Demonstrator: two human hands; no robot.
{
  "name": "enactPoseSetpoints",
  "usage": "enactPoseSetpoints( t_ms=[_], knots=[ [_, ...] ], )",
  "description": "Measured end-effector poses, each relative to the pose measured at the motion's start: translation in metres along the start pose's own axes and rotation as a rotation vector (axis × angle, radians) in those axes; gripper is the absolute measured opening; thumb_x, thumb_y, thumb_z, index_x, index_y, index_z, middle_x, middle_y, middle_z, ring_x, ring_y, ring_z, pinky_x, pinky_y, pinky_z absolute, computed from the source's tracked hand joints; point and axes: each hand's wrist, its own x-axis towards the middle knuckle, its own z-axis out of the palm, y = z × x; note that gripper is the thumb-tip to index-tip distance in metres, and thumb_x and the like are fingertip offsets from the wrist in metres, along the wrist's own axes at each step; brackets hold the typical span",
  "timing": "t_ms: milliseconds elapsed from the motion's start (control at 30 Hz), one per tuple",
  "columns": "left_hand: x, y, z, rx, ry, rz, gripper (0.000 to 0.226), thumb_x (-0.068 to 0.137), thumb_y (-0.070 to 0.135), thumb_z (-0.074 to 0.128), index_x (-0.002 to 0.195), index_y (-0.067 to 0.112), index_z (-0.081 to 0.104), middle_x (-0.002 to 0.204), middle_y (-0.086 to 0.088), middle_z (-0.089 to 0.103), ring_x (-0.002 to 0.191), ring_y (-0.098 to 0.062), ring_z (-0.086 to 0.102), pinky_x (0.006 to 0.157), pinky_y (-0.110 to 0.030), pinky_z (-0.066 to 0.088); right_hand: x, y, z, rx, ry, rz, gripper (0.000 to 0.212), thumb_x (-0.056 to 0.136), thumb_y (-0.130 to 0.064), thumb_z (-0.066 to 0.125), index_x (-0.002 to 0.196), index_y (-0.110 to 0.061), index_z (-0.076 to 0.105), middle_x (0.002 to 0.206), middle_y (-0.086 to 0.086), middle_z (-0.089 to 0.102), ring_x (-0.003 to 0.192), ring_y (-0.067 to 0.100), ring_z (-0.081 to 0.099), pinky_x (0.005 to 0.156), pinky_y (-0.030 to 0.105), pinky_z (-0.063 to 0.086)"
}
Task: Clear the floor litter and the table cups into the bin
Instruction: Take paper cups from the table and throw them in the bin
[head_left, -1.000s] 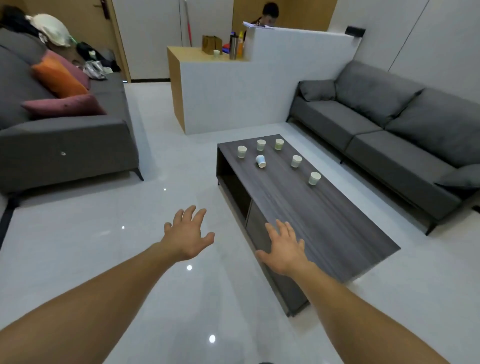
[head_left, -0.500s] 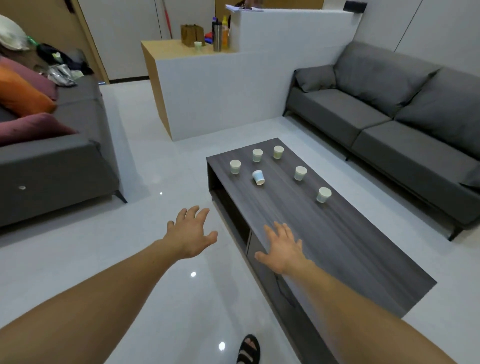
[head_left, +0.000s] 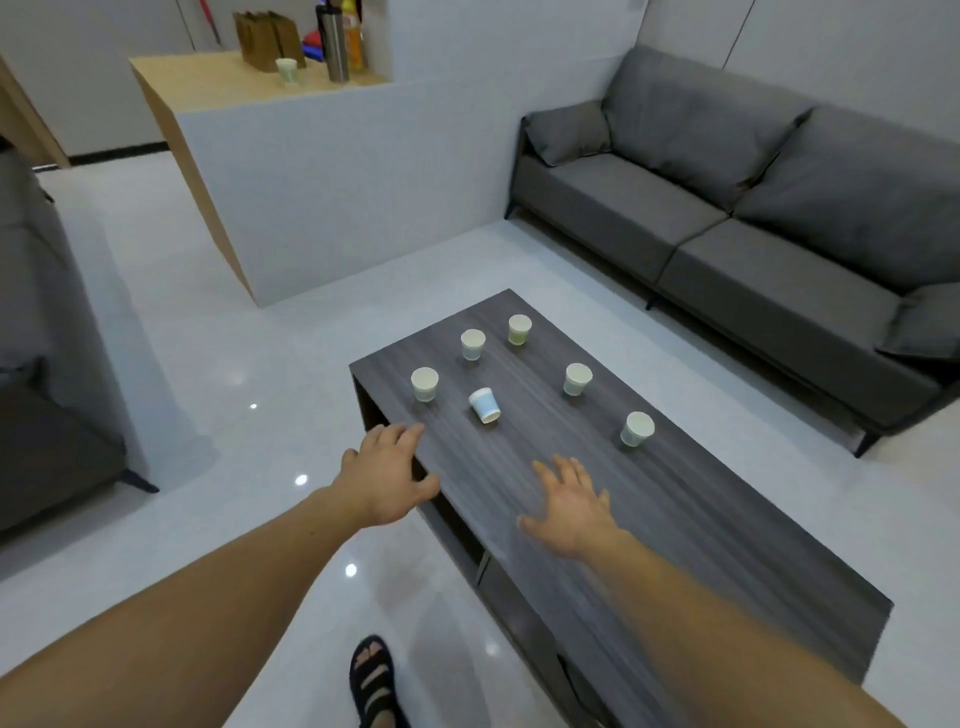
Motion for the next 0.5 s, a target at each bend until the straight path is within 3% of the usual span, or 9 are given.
enactPoseSetpoints(
  t_ms=[233, 500],
  knots=[
    [0.115, -0.011, -0.037, 0.001, -0.077, 0.146, 0.078, 0.087, 0.056, 0.049, 0.151, 0.025, 0.017, 0.156, -0.001, 0.022, 0.142, -0.023, 0.019, 0.111, -0.048, 0.03, 0.068, -0.006, -0.023, 0.081, -0.009, 0.166, 0.087, 0.09, -0.057, 0.053, 0.156, -0.027, 0.004, 0.163, 0.001, -0.002, 0.15, 0.024, -0.005, 0.116, 0.06, 0.013],
    [0.216, -0.032, -0.028, -0.07, -0.187, 0.132, 0.075, 0.086, 0.052, 0.052, 0.149, 0.026, 0.022, 0.153, -0.001, 0.029, 0.137, -0.023, 0.028, 0.11, -0.043, 0.033, 0.189, -0.015, -0.023, 0.124, -0.091, 0.203, 0.089, 0.089, -0.058, 0.052, 0.155, -0.02, 0.006, 0.16, 0.004, 0.014, 0.145, 0.026, 0.015, 0.114, 0.053, 0.023]
  ],
)
